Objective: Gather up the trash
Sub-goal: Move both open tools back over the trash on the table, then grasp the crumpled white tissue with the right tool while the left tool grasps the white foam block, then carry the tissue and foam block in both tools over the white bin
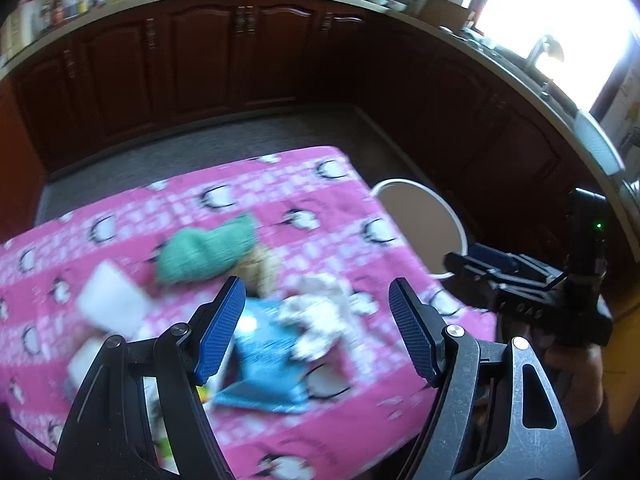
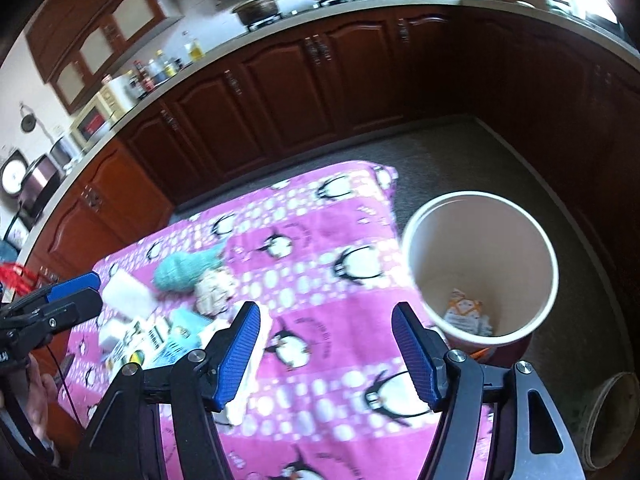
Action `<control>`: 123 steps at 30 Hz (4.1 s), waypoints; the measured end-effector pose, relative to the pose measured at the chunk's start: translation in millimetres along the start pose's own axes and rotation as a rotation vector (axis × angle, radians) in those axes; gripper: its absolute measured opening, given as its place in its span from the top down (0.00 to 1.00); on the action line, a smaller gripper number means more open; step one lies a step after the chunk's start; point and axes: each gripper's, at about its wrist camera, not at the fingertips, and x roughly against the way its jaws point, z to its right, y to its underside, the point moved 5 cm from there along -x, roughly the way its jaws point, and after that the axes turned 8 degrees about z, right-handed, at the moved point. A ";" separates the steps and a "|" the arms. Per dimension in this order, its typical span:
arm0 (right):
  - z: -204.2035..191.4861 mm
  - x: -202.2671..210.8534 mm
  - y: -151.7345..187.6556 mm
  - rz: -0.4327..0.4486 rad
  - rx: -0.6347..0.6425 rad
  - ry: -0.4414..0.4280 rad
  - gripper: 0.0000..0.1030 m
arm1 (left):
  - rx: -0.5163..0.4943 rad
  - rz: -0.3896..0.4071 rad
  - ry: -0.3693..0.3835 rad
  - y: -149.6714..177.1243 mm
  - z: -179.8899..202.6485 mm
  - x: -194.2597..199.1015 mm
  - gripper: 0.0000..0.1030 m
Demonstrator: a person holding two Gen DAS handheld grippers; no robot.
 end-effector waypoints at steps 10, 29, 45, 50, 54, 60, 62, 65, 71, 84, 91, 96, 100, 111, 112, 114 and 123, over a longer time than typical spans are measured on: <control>-46.1 -1.8 7.5 0.001 0.054 -0.036 0.35 | 0.058 0.038 -0.124 41.0 -67.1 36.3 0.29; -90.0 -27.4 23.3 -0.045 0.121 -0.050 0.24 | 0.188 0.029 -0.164 97.7 -156.8 54.2 0.29; -73.1 -93.4 54.9 -0.225 0.050 -0.034 0.24 | 0.166 0.043 -0.139 55.1 -178.7 1.8 0.28; -69.5 -109.5 59.7 -0.258 0.034 -0.031 0.24 | 0.130 0.017 -0.152 42.8 -179.0 -23.1 0.28; -68.1 -119.6 63.0 -0.278 0.003 -0.055 0.24 | 0.100 -0.016 -0.183 39.5 -181.5 -39.6 0.28; -68.9 -125.9 69.4 -0.282 -0.029 -0.112 0.67 | 0.104 -0.033 -0.156 41.6 -182.4 -51.2 0.61; -69.4 -118.2 64.9 -0.247 -0.029 -0.123 0.75 | 0.113 -0.021 -0.151 40.3 -183.3 -50.4 0.62; -72.1 -100.1 53.5 -0.196 0.002 -0.132 0.79 | 0.124 0.001 -0.139 36.8 -182.0 -40.5 0.63; -81.2 -66.0 32.1 -0.117 0.060 -0.156 0.80 | 0.107 0.062 -0.131 18.1 -165.7 -9.5 0.63; -63.2 -35.0 16.3 -0.047 0.062 -0.145 0.80 | -0.015 0.093 -0.070 -5.1 -76.3 3.8 0.63; -25.7 -16.5 7.1 -0.011 0.031 -0.090 0.80 | -0.080 0.086 -0.019 -16.0 -27.1 -9.2 0.63; 4.5 -8.4 2.8 0.003 -0.004 -0.052 0.80 | -0.127 0.077 0.010 -22.1 4.9 -21.3 0.63; 29.3 -3.1 0.1 0.012 -0.031 -0.022 0.80 | -0.163 0.070 0.035 -28.2 31.3 -32.4 0.63; 87.9 4.4 0.5 0.021 -0.101 0.043 0.80 | -0.210 0.027 0.093 -37.6 83.8 -62.3 0.63; 92.5 3.8 0.7 0.021 -0.109 0.047 0.80 | -0.211 0.023 0.096 -38.2 87.6 -64.7 0.63; 101.2 2.3 0.5 0.019 -0.122 0.056 0.80 | -0.211 0.011 0.104 -38.9 94.2 -71.5 0.63; 144.0 -18.4 7.0 -0.026 -0.176 0.109 0.80 | -0.131 -0.041 0.204 -45.6 124.9 -116.0 0.63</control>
